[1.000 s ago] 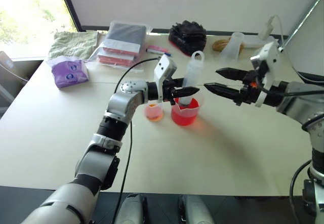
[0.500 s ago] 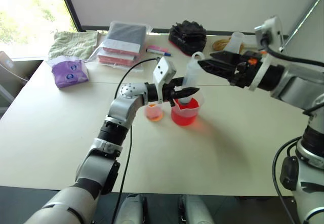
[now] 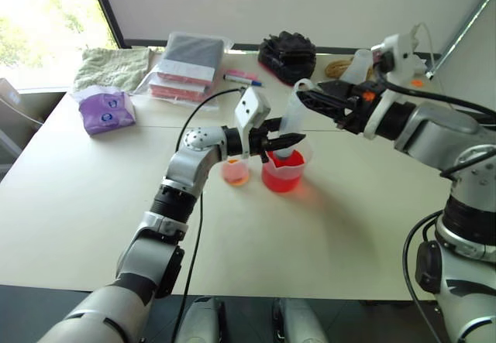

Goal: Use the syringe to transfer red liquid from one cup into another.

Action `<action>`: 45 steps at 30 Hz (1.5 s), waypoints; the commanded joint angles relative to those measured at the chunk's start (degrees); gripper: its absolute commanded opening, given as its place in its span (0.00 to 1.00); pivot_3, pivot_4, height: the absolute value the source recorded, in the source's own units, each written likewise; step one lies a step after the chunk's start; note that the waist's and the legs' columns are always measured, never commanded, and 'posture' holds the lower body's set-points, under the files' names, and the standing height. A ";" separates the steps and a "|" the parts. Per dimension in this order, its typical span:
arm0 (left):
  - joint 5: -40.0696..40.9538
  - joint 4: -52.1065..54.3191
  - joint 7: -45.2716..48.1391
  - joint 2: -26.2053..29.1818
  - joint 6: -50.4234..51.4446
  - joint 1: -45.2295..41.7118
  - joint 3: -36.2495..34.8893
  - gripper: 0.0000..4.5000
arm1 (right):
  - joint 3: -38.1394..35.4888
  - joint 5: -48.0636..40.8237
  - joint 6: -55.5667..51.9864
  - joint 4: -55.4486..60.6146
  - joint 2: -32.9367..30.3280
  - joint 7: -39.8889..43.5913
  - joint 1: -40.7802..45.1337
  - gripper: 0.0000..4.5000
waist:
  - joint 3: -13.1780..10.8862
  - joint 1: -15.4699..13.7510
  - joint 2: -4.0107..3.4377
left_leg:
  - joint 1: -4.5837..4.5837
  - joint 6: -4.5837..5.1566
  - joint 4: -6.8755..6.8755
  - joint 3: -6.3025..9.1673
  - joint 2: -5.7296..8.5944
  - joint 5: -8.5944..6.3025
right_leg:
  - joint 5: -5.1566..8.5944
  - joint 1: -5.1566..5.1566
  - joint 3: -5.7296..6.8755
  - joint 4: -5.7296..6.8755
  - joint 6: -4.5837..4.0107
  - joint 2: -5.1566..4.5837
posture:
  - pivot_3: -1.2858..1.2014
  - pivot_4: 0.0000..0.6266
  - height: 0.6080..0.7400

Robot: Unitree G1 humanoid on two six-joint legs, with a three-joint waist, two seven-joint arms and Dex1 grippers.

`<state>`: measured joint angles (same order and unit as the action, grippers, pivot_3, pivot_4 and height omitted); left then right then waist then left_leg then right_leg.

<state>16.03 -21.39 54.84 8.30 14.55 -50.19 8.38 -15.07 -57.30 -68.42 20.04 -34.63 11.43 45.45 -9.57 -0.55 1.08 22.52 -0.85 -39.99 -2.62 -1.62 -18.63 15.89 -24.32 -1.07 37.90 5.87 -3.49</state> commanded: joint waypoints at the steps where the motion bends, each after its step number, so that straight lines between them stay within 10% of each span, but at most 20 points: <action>1: 0.25 2.36 0.35 -0.38 -1.10 0.03 0.10 0.34 | -0.89 0.68 1.43 0.83 0.10 -0.69 0.96 0.26 | 0.00 0.02 0.00 | 0.00 0.00 0.00 0.00 0.00 0.00 | 0.00 0.00 0.00 0.00 0.00 0.00 | 0.52 0.24 1.00; 4: 0.24 2.52 0.46 -0.47 -1.09 0.11 0.05 0.34 | -0.77 1.01 1.58 0.86 0.01 -0.97 0.94 0.01 | 0.00 0.03 0.00 | 0.00 0.00 0.00 0.00 0.00 0.00 | 0.00 0.00 0.00 -0.01 0.00 0.01 | 0.52 0.24 1.00; 45: -0.59 3.31 0.87 -1.49 -1.05 0.93 -0.49 0.34 | -6.21 1.06 11.51 0.11 15.41 -15.00 10.62 0.01 | 0.00 1.37 -0.01 | 0.00 0.00 0.09 0.02 -0.14 0.00 | 0.00 -0.03 0.03 -0.02 0.00 0.06 | 0.52 0.24 1.00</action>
<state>15.67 -20.10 52.70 8.32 14.14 -49.94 3.53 -16.88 -55.65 -63.41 18.70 -19.16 -2.80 50.97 -9.57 0.82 1.07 22.52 -0.85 -39.90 -2.60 -1.76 -18.64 15.89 -24.34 -1.05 37.89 5.87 -3.43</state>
